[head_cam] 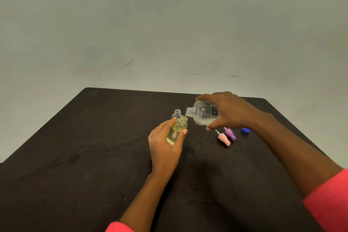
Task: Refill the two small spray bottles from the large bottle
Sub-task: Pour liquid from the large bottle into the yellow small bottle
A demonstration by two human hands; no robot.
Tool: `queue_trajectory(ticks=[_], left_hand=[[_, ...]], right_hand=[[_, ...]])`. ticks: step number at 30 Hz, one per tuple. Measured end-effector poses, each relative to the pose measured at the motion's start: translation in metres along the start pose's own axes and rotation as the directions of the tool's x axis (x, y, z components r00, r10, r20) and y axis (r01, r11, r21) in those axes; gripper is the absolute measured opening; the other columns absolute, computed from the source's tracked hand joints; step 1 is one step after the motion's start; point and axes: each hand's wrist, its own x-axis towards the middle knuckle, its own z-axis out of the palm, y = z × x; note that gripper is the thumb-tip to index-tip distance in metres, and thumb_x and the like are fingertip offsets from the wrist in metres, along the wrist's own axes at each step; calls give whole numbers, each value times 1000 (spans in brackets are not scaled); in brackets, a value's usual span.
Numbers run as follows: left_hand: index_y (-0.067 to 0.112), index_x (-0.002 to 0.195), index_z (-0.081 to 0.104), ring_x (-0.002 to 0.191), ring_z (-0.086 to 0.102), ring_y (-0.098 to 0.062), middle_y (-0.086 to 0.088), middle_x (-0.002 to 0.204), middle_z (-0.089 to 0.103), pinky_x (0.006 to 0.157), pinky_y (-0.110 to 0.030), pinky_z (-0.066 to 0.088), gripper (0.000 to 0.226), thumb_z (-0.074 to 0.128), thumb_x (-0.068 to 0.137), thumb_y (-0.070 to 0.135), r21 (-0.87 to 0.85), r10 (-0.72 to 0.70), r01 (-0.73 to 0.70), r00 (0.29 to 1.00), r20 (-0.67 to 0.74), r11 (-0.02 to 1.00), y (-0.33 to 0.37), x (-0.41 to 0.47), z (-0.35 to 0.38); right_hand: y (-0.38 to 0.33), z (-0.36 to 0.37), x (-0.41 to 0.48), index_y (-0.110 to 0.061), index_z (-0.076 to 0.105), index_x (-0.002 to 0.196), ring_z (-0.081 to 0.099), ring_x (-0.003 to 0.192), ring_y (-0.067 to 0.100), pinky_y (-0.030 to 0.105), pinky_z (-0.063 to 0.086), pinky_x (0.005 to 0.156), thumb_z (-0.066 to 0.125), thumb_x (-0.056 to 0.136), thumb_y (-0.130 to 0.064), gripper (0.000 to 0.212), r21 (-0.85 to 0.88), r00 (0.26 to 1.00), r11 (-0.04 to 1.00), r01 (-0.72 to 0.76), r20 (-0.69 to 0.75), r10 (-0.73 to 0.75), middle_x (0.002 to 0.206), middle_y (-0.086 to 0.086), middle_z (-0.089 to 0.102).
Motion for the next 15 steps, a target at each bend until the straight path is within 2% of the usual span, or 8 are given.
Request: queue_trajectory(ticks=[10,15], left_hand=[[21,115,66,102,62,-8,8,109,67,89,-50,50,44,63,78,45,5,1,-1,1000,4,1000,0,0,-1],[21,115,66,101,63,-8,8,108,67,89,-50,50,43,64,78,44,1,-3,3,1000,-1,1000,0,0,0]], right_hand=[[0,-1,1,-35,38,135,53,99,15,33,48,78,81,61,-46,87,-9,1000,1000,2,10,-1,115,-4,59],[0,-1,0,-34,39,136,47,92,10,28,43,73,81,62,-45,86,-3,1000,1000,8,5,-8,116,-5,59]])
